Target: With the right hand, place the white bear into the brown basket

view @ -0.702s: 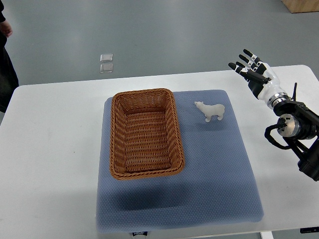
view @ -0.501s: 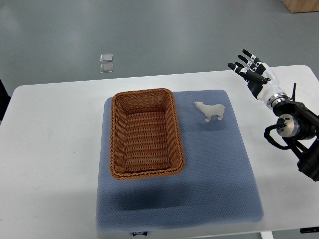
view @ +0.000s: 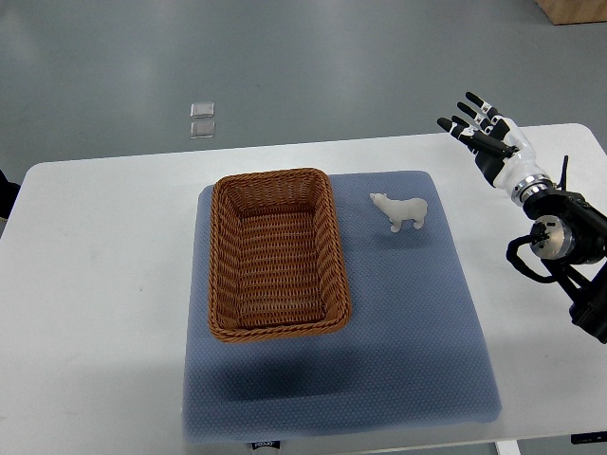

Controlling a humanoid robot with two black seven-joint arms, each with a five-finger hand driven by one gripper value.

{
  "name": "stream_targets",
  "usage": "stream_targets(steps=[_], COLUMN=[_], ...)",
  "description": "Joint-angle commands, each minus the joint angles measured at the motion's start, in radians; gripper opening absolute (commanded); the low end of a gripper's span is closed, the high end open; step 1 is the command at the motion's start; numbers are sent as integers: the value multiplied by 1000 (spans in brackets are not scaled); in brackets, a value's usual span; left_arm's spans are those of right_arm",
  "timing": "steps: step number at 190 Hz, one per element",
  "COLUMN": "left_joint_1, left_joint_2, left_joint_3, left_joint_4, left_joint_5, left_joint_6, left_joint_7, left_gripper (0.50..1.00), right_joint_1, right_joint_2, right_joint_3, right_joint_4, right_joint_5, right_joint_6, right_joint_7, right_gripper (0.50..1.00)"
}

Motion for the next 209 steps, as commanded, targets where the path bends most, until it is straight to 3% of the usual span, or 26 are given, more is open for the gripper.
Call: stream_targets(steps=[1,209], left_joint_1=[1,1], left_joint_2=[0,0], left_joint_3=[0,-1], left_joint_4=[0,0], left_joint_5=[1,1], left_joint_6=[0,0], left_joint_7=[-1,0], left_gripper=[1000,1000], right_joint_1=[1,12], right_joint_2=[3,12], right_joint_3=[2,-5], right_joint_4=[-1,1], right_joint_5=[0,-83], right_joint_6=[0,32], right_joint_7=[0,0], right_gripper=[924,924])
